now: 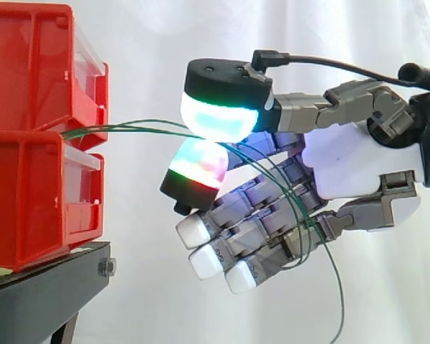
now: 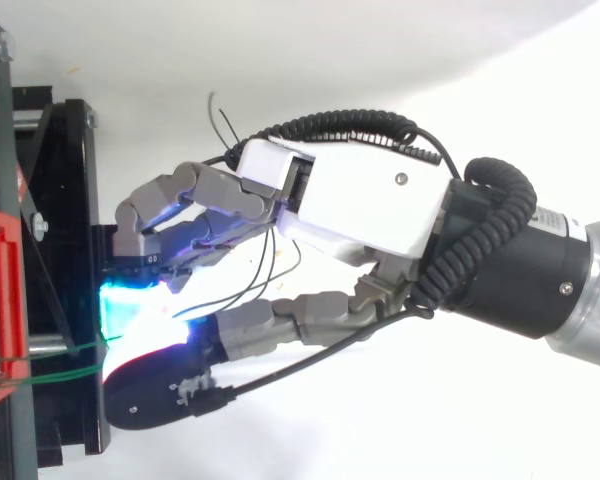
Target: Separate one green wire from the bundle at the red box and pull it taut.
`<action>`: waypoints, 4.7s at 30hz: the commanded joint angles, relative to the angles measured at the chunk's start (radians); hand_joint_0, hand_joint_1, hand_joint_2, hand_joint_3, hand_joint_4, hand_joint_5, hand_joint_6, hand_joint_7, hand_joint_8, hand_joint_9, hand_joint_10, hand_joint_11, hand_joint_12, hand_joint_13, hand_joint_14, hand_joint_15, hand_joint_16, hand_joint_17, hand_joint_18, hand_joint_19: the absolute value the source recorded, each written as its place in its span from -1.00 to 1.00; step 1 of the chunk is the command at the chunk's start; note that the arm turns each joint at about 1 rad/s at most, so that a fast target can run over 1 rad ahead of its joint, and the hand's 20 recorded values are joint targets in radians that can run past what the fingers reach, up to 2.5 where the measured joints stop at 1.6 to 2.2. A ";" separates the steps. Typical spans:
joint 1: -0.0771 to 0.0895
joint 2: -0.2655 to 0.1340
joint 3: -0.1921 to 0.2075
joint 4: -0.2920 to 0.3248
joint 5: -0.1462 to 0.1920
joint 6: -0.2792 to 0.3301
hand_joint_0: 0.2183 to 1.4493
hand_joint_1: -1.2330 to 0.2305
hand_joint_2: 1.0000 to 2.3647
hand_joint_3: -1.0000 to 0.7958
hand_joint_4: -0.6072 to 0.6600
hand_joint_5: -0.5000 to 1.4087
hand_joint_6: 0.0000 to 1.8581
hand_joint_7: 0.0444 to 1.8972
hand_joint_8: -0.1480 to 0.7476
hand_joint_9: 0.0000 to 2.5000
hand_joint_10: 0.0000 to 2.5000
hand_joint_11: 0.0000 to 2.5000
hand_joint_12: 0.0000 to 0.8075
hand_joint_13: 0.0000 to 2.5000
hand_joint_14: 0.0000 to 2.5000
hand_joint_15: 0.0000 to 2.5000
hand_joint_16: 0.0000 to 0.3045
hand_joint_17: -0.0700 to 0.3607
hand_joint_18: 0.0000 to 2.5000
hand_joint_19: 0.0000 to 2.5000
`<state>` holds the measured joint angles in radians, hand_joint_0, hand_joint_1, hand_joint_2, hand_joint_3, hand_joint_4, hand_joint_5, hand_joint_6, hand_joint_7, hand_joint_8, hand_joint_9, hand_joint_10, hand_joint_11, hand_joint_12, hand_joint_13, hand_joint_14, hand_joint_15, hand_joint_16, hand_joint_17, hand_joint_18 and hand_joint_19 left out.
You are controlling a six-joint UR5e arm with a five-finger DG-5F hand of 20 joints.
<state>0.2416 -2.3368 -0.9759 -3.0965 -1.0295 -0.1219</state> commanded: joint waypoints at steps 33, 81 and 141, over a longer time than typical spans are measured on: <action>-0.011 0.002 -0.004 -0.010 -0.012 0.062 -0.49 -0.09 -1.00 -0.44 0.23 -0.68 -0.10 0.02 0.02 -0.25 -0.98 -0.38 -0.03 -0.29 -0.98 -0.56 -0.60 -0.03 -0.42 -0.61; -0.004 0.001 -0.133 0.131 -0.011 0.059 -0.29 -0.31 -0.95 0.12 -0.27 -0.68 0.00 0.28 -0.01 -0.20 -0.98 -0.36 -0.12 -0.28 -0.98 -0.56 -0.63 -0.09 -0.41 -0.63; 0.004 0.001 -0.259 0.331 -0.009 0.051 -0.30 -0.30 -0.95 0.10 -0.23 -0.67 0.00 0.27 -0.02 -0.19 -0.98 -0.37 -0.10 -0.29 -0.98 -0.56 -0.63 -0.08 -0.45 -0.63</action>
<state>0.2456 -2.3363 -1.2348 -2.7658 -1.0385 -0.0706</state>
